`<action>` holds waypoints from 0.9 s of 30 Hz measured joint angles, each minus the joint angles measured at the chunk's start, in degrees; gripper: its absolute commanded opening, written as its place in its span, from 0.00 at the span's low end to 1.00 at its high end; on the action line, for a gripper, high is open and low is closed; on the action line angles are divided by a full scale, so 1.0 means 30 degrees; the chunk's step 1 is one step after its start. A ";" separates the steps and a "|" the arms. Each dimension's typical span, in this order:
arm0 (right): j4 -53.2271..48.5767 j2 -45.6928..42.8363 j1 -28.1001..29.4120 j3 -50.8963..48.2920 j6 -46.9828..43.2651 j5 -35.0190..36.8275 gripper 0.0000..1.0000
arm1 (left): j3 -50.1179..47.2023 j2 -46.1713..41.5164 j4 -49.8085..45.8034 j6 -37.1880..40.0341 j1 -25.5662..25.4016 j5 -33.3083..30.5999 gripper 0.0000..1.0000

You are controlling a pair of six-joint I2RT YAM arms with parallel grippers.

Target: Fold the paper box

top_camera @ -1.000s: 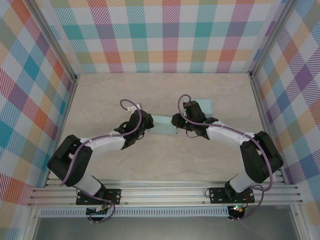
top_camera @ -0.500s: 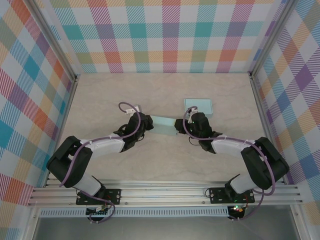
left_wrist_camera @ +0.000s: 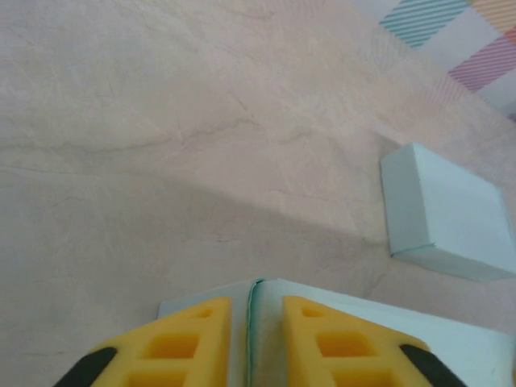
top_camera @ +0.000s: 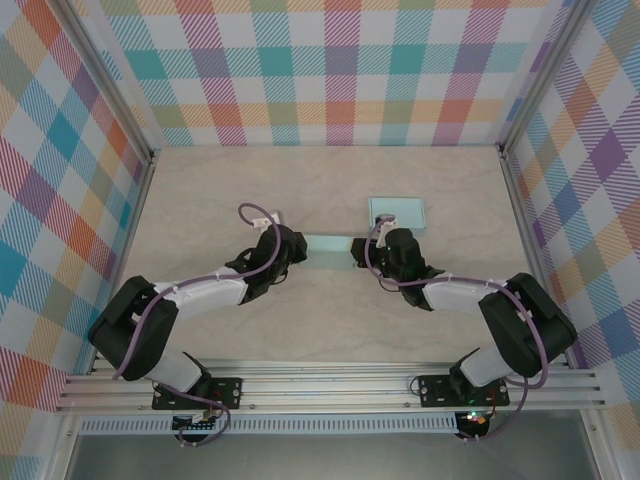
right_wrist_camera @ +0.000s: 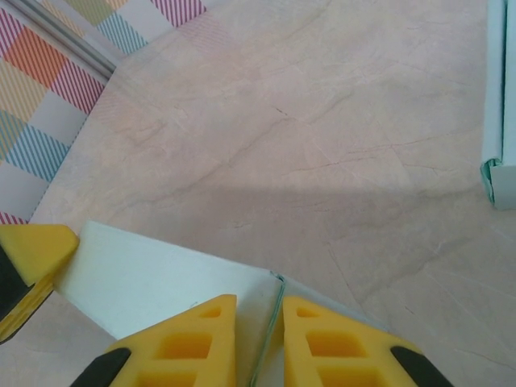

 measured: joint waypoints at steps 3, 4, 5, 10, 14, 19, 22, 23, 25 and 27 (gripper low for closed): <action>-0.1107 -0.0051 0.0000 0.0590 -0.0415 0.0015 0.24 | 0.0678 -0.0117 -0.1705 0.0612 0.0000 -0.0029 0.40; -0.1566 -0.0051 0.0000 0.0831 -0.0619 0.0007 0.28 | 0.0903 -0.0175 -0.2259 0.0838 0.0000 -0.0029 0.42; -0.2106 -0.0051 0.0015 0.1107 -0.0772 -0.0007 0.33 | 0.1129 -0.0219 -0.2761 0.1071 0.0007 -0.0007 0.44; -0.5282 -0.0051 0.0146 0.2703 -0.1588 0.0000 0.53 | 0.2025 -0.0277 -0.4401 0.2368 0.0153 0.0197 0.54; -0.7759 -0.0248 0.0182 0.4095 -0.2310 0.0240 0.79 | 0.2528 -0.0743 -0.5064 0.3818 0.0546 0.0415 0.61; -1.0899 -0.1953 0.0182 0.5836 -0.2812 0.1144 1.00 | 0.3228 -0.1800 -0.5144 0.7570 0.1268 0.1698 0.69; -1.2859 -0.3206 0.0182 0.6965 -0.2674 0.2055 1.00 | 0.3577 -0.2091 -0.5115 1.1504 0.1443 0.3410 0.69; -1.3500 -0.3708 0.0182 0.7235 -0.2601 0.2397 1.00 | 0.3577 -0.2149 -0.5115 1.3012 0.1443 0.4233 0.70; -1.4630 -0.4743 0.0182 0.7373 -0.2353 0.2936 1.00 | 0.3570 -0.2178 -0.5158 1.5599 0.1435 0.5661 0.70; -1.5788 -0.5734 0.0182 0.7329 -0.2018 0.3432 1.00 | 0.3563 -0.2178 -0.5195 1.8112 0.1406 0.6951 0.70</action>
